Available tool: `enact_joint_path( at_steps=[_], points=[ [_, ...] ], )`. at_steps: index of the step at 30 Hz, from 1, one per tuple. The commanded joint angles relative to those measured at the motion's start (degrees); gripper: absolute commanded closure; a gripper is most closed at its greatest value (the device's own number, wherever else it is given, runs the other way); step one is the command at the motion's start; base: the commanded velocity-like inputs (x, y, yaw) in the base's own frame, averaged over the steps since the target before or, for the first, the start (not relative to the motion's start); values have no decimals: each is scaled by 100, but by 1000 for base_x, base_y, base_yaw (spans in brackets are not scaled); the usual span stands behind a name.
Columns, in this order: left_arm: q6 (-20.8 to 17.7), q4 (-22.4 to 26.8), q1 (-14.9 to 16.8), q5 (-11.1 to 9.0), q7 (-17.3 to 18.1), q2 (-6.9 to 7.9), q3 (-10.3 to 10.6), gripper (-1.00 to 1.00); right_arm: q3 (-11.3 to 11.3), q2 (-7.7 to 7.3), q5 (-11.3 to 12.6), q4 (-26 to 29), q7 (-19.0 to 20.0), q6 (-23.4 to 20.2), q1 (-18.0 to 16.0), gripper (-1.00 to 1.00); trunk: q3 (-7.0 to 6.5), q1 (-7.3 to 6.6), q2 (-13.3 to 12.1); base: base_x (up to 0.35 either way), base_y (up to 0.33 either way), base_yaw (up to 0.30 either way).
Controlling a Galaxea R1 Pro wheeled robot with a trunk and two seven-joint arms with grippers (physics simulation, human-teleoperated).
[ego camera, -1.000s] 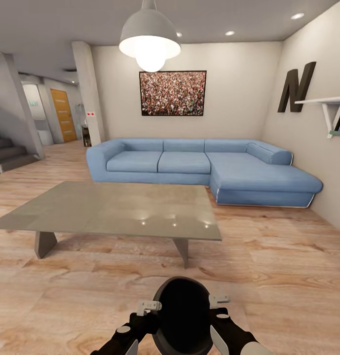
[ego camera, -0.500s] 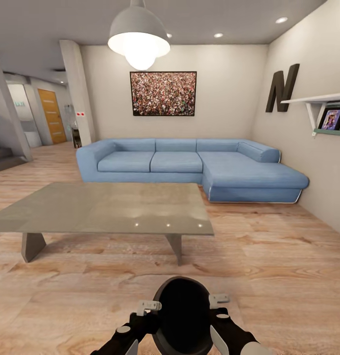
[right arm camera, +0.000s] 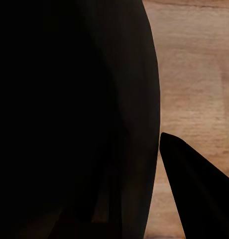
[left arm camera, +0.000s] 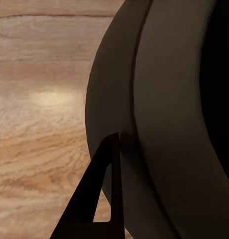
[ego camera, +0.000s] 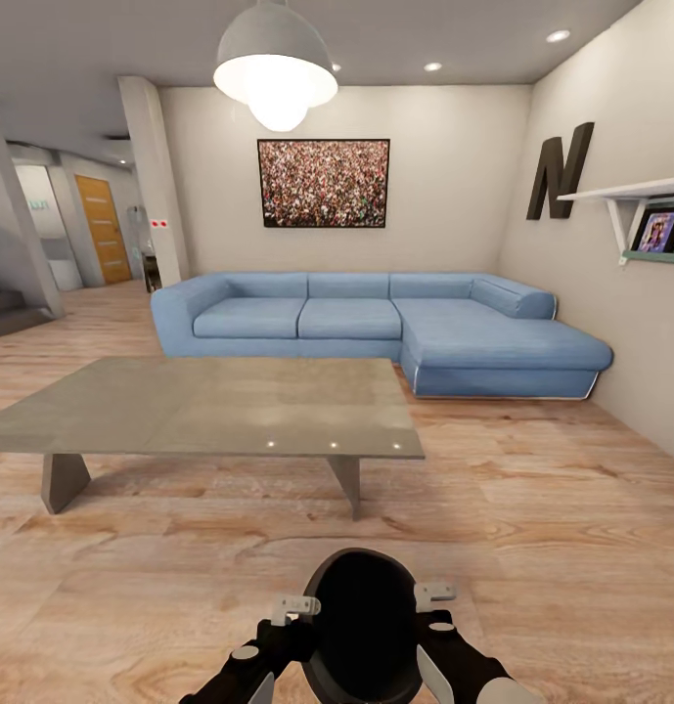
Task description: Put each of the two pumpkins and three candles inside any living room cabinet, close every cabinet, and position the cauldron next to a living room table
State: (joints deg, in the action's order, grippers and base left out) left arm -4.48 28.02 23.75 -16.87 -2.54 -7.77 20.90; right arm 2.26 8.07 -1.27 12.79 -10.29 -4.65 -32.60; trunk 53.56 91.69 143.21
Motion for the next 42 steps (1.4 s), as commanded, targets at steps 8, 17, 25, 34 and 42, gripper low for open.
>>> enact_joint_path(
  at_steps=[8, 17, 25, 34, 42],
  points=[
    [71, 126, 7, -71, 300, 12, 64, 100, 116, -24, 83, -5, -16, -45, -1, 100, 5, -2, 3, 27, 0, 0],
    [70, 125, 7, -75, 298, 12, 64, 100, 116, -24, 83, -5, -17, -45, -1, 100, 5, -2, 3, 304, 0, 0],
    [70, 125, 7, -71, 298, 13, 64, 100, 116, -24, 83, -5, -17, -45, -1, 100, 5, -2, 3, 334, 0, 0],
    [70, 126, 7, -73, 298, 17, 64, 100, 116, -24, 83, -5, -17, -45, -1, 100, 5, -2, 3, 312, 0, 0],
    [75, 138, 7, -71, 298, 13, 64, 100, 116, -24, 83, -5, -17, -45, -1, 100, 5, -2, 3, 70, 0, 0]
  ],
)
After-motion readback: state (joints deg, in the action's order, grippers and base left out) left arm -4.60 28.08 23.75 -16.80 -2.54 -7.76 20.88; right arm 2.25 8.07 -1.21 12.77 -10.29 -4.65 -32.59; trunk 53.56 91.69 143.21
